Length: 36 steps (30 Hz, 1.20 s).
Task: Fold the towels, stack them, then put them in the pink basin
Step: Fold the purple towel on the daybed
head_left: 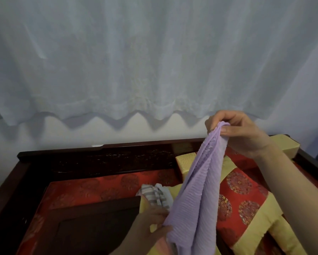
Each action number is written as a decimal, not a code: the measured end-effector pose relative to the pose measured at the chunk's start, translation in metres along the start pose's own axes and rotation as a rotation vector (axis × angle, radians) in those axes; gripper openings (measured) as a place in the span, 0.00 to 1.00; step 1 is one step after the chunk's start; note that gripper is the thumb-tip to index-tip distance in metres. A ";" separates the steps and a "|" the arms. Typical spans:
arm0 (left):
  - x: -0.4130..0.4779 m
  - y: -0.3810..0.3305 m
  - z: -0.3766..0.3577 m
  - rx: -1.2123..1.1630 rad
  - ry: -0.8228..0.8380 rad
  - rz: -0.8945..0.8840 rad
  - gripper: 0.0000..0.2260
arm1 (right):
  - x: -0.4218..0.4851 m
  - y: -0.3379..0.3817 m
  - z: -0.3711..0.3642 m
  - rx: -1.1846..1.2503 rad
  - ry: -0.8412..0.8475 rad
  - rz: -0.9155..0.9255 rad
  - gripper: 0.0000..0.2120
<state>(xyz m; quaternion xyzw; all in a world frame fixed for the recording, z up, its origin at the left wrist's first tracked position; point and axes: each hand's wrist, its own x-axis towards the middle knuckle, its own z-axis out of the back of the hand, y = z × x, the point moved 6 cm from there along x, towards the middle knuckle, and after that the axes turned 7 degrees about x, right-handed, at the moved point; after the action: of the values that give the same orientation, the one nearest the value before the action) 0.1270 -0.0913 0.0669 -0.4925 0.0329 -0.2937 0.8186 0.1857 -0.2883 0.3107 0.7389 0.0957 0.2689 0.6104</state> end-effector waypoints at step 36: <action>-0.105 -0.053 0.288 0.581 -0.334 0.303 0.16 | 0.073 -0.123 -0.056 0.069 -0.247 -0.171 0.15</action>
<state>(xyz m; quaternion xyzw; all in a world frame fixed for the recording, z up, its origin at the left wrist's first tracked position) 0.1149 0.1710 0.2336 -0.2702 -0.1133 -0.0816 0.9526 0.2408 -0.1769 0.2200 0.7761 0.0917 0.1193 0.6124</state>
